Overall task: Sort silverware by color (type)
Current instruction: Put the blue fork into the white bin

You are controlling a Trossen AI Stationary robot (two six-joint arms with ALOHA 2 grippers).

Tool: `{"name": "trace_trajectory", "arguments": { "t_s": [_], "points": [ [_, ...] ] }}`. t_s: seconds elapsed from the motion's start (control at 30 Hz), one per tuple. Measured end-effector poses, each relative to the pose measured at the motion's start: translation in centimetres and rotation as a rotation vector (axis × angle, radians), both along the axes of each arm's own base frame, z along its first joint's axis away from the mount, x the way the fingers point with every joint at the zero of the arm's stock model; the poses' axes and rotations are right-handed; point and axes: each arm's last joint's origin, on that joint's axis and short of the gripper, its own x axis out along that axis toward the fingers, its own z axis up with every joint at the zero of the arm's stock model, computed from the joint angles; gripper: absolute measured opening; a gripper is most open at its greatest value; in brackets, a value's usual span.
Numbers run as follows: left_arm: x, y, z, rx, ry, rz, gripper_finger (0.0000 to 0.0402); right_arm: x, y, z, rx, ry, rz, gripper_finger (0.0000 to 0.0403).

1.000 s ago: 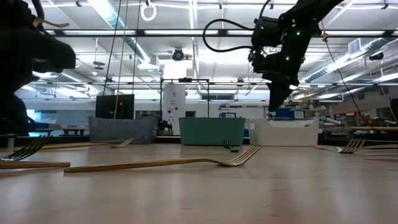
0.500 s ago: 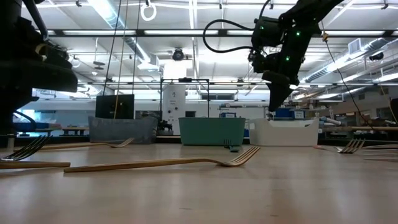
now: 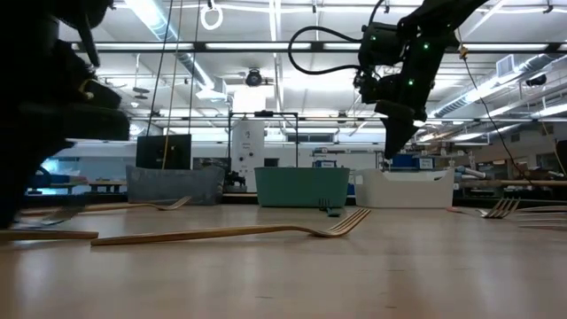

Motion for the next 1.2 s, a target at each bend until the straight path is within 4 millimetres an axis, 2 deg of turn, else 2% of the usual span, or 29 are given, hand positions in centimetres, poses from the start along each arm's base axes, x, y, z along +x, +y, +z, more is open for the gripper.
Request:
{"name": "trace_trajectory", "arguments": {
  "t_s": [0.17, 0.6, 0.87, 1.0, 1.2],
  "points": [
    [-0.9, 0.0, 1.4, 0.091, -0.062, 0.029, 0.0017, -0.1, 0.1, 0.0, 0.004, 0.005, -0.004, 0.0078],
    [-2.1, 1.5, 3.6, 0.226, -0.031, 0.018, 0.0017, 0.0, 0.0, 0.0, 0.008, -0.018, -0.043, 0.0078],
    [-1.7, 2.7, 6.9, 0.317, -0.082, -0.036, 0.0017, 0.2, 0.0, 0.1, 0.034, -0.068, -0.107, 0.0078],
    [-1.0, 4.5, 9.2, 0.42, -0.2, -0.049, 0.0018, 0.6, 0.2, 0.2, 0.159, -0.151, -0.073, 0.0078],
    [0.5, 9.3, 12.3, 0.544, -0.255, -0.072, 0.0019, 2.5, 1.2, 1.1, 0.36, -0.386, 0.13, 0.0078]
  ]
}}
